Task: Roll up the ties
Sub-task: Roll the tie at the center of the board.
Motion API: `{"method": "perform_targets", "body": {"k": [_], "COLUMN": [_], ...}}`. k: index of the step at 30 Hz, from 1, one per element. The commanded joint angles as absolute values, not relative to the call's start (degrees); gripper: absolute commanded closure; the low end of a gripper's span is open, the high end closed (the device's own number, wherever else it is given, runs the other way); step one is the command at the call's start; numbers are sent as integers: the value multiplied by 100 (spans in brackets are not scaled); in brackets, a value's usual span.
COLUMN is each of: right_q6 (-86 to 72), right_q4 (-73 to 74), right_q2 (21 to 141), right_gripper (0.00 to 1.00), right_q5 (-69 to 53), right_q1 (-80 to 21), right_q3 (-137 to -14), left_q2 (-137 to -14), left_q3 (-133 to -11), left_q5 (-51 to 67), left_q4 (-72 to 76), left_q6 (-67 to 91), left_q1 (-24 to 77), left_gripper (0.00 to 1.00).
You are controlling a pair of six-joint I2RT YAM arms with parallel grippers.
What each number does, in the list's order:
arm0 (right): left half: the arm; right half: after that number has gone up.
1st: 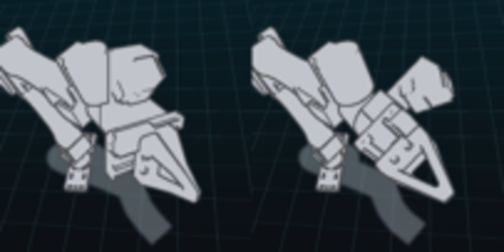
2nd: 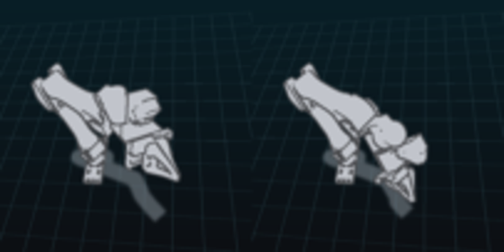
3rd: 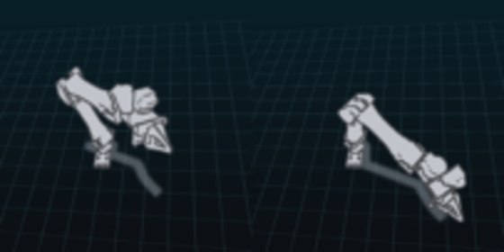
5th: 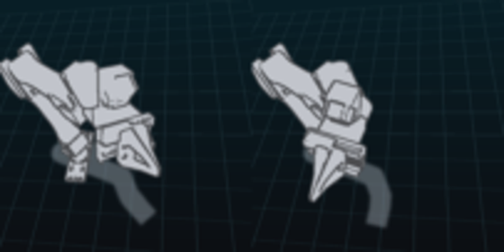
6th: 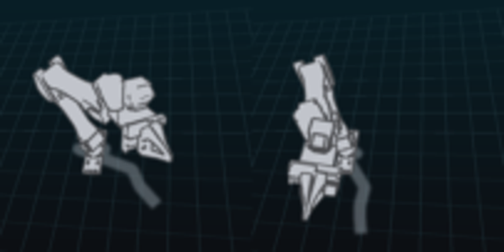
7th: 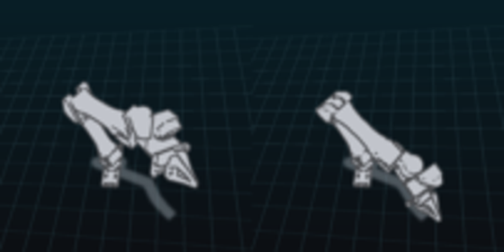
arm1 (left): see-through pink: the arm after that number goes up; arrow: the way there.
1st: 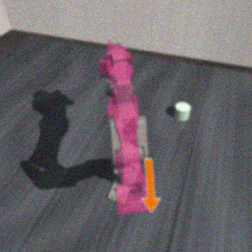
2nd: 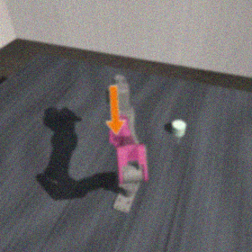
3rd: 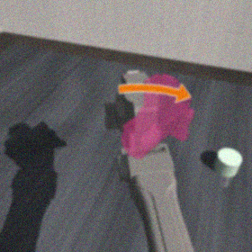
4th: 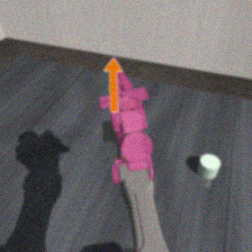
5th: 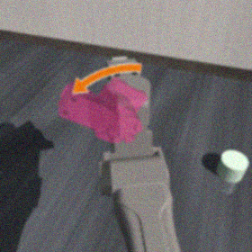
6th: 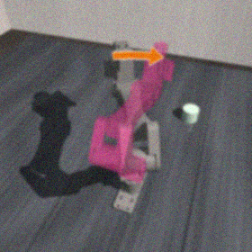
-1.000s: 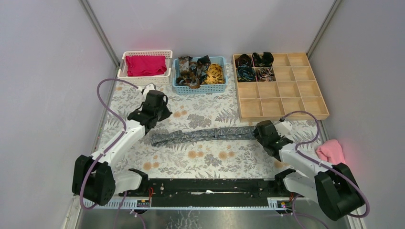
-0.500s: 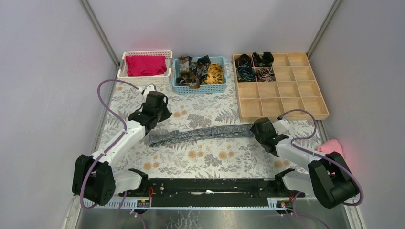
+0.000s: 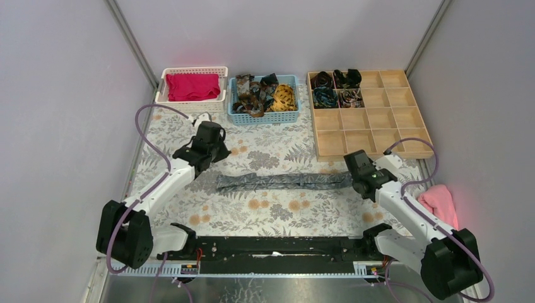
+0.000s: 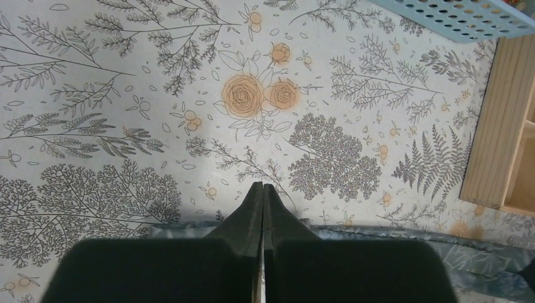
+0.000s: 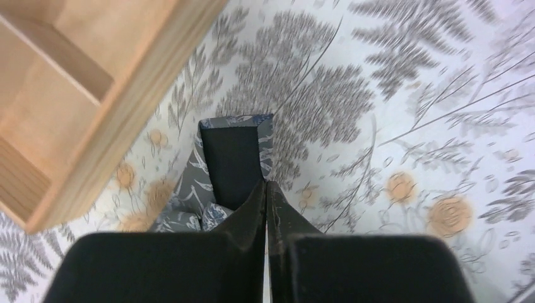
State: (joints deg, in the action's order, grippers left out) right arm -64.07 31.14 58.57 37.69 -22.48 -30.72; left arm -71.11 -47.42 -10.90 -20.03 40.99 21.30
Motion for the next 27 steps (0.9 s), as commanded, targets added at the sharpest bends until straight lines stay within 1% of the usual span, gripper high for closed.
{"method": "perform_targets", "body": {"k": [1,4,6,9,15,18,21,22,24,26,27], "right_q6": [-5963,-5441,-5481,-5505,-5136,-4792,-4546,-4520,-4414,-4281,-4213], "right_q4": [4096,3886,4058,4245,4107,3851,3499,3400,3266,3243,3185], "right_q2": [5809,6057,6336,6582,6627,6603,6653,6710,6881,7050,7097], "right_gripper": [100,100,100,100,100,100,100,95,75,66,65], "right_q5": [4781,4646,4568,4780,5149,5098,4695,4580,4433,4326,4227], "right_q1": [-1892,-1590,-1480,-1409,-745,-342,-256,-255,-256,-255,-263], "right_q3": [-3605,-3707,-3924,-4140,-4293,-4213,-4049,-4014,-4032,-4165,-4218], "left_q2": [-7198,-7211,-7211,-7207,-7211,-7177,-7198,-7250,-7338,-7475,-7538], "left_q3": [-4720,-4745,-4742,-4713,-4631,-4582,-4559,-4581,-4624,-4623,-4623], "left_q5": [-1000,-957,-959,-977,-980,-1001,-1058,-1062,-1029,-992,-970], "left_q4": [-1675,-1663,-1649,-1623,-1591,-1609,-1598,-1610,-1625,-1607,-1582], "left_q6": [4008,4023,4034,4058,4037,4009,3993,3978,3958,3955,3943], "left_q1": [2221,2255,2288,2328,2382,2382,2382,2382,2382,2377,2381], "left_gripper": [100,100,100,100,100,100,100,100,100,100,100]}}
